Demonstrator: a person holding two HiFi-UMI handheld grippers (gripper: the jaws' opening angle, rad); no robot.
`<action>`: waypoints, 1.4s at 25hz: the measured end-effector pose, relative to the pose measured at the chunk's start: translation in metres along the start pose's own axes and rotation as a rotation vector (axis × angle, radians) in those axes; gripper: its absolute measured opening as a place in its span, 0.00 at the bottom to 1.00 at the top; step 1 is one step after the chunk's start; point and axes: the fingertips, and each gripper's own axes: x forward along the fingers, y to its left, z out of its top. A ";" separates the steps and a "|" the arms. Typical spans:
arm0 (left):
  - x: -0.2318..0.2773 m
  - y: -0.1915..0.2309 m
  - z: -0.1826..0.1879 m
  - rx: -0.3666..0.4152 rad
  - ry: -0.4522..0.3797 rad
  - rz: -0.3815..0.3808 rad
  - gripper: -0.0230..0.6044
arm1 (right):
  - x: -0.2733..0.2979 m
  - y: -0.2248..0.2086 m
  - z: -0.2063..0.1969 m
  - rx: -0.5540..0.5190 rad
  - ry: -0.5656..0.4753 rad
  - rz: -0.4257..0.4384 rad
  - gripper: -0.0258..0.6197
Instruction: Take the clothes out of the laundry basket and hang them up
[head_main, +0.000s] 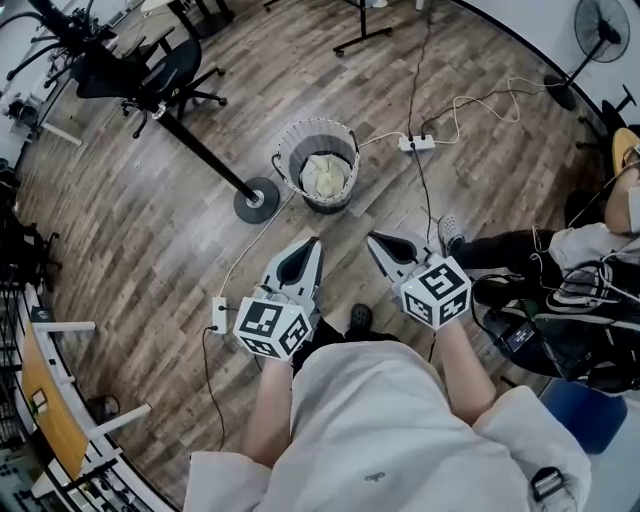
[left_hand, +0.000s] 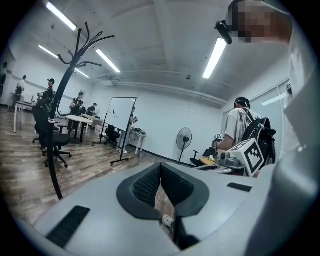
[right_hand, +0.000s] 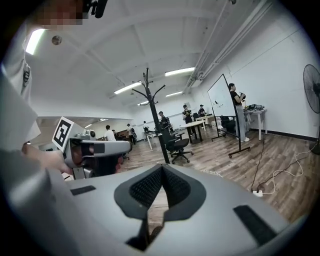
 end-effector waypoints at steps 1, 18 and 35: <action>0.000 0.000 0.000 0.000 0.000 0.000 0.07 | 0.000 0.001 -0.001 -0.002 0.003 0.001 0.05; 0.015 0.042 0.000 -0.027 0.011 -0.022 0.07 | 0.043 -0.013 0.004 0.023 0.041 -0.028 0.09; 0.100 0.147 0.018 -0.041 0.115 -0.136 0.23 | 0.153 -0.061 0.045 0.043 0.098 -0.083 0.20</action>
